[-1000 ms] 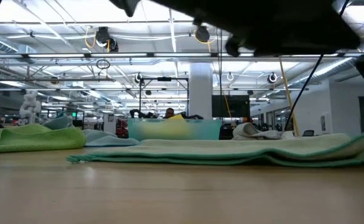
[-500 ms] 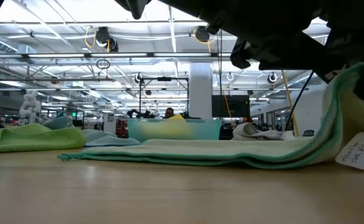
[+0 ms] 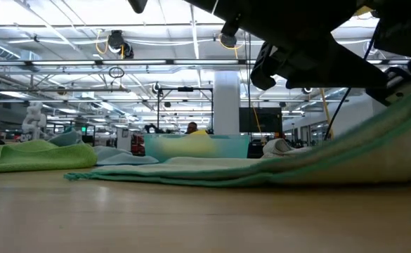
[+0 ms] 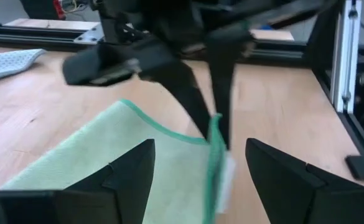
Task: Fold microfiber towels
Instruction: Fold the light green microfiber cloth
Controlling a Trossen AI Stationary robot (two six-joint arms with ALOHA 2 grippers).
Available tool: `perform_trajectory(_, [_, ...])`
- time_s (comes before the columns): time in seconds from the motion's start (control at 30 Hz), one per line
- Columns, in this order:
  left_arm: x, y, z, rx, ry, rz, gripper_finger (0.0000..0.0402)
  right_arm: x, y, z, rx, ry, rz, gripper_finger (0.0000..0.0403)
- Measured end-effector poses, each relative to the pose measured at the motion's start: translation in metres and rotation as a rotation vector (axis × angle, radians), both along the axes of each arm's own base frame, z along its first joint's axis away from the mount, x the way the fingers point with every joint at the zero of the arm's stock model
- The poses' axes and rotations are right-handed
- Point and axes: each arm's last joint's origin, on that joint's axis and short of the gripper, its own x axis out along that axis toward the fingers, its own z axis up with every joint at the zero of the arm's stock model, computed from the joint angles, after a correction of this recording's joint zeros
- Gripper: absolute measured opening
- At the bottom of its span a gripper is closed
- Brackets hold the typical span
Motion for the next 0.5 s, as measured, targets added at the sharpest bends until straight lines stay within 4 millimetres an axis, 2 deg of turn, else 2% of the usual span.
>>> perform_trajectory(0.5, [0.003, 0.004, -0.002, 0.002, 0.017, -0.068, 0.0255, 0.011, -0.011, 0.002, 0.057, 0.007, -0.041, 0.0008])
